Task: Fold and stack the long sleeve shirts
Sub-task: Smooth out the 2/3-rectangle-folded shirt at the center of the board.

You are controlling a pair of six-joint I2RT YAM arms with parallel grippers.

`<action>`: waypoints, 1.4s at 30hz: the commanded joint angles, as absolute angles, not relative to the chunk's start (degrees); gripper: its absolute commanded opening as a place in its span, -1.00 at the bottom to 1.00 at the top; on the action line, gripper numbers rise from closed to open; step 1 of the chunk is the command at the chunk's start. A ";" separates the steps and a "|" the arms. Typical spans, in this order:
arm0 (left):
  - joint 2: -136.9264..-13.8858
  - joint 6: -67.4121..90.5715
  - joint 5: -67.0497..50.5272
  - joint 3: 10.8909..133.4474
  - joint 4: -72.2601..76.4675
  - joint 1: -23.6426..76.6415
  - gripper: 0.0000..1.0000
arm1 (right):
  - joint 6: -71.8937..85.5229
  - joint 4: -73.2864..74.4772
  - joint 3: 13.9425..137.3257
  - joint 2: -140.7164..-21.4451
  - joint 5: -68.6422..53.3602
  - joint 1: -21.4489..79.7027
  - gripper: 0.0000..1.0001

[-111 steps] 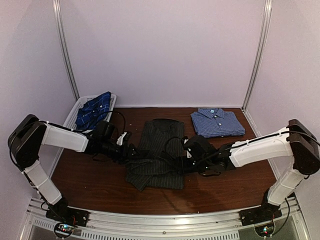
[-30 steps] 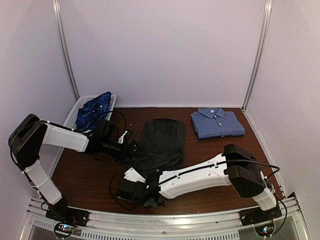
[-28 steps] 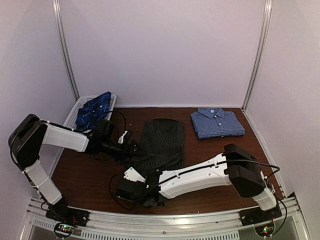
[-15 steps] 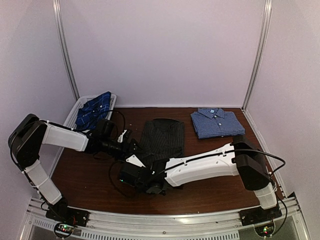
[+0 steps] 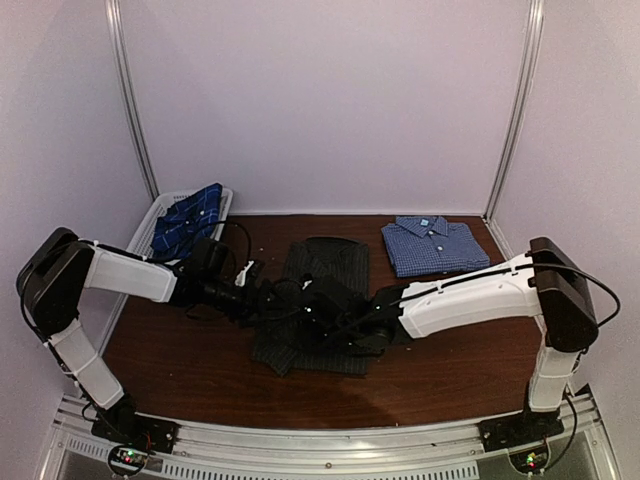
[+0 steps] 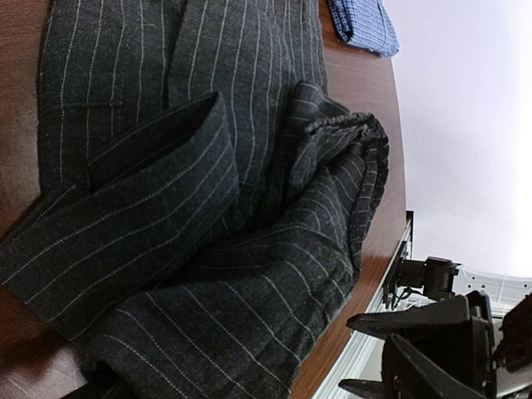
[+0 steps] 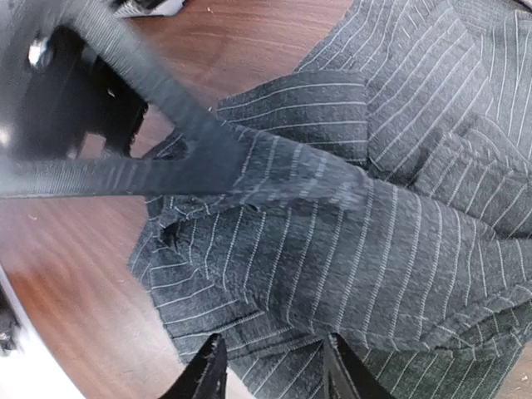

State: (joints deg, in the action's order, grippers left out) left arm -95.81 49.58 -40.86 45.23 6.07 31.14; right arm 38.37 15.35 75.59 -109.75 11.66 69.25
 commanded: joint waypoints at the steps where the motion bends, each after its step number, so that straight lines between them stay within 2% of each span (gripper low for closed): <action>1: -95.70 48.37 -41.57 46.39 6.90 31.29 0.79 | 44.06 4.08 68.38 -104.97 0.88 67.64 -0.15; 7: -96.23 48.34 -41.67 47.05 6.86 31.29 0.79 | 48.07 -4.52 64.12 -105.00 -6.12 66.89 -0.10; 17: -96.59 48.22 -41.48 47.28 6.50 31.29 0.79 | 51.60 -6.98 63.32 -108.43 -9.80 66.91 0.00; 25: -96.77 48.04 -41.61 47.23 6.25 31.29 0.78 | 55.78 -14.49 60.02 -111.69 -14.96 68.87 0.06; 32: -97.14 47.89 -41.81 46.98 6.33 31.29 0.79 | 57.93 -19.00 59.48 -113.83 -15.55 69.15 0.14; 42: -97.13 47.83 -41.82 46.85 6.57 31.29 0.79 | 61.28 -21.93 61.08 -117.24 -13.58 68.91 0.08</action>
State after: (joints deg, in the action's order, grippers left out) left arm -96.79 48.95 -40.99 45.65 5.72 31.14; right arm 59.35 -20.58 60.51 -116.01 -15.22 69.08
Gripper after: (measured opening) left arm 0.893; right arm 0.549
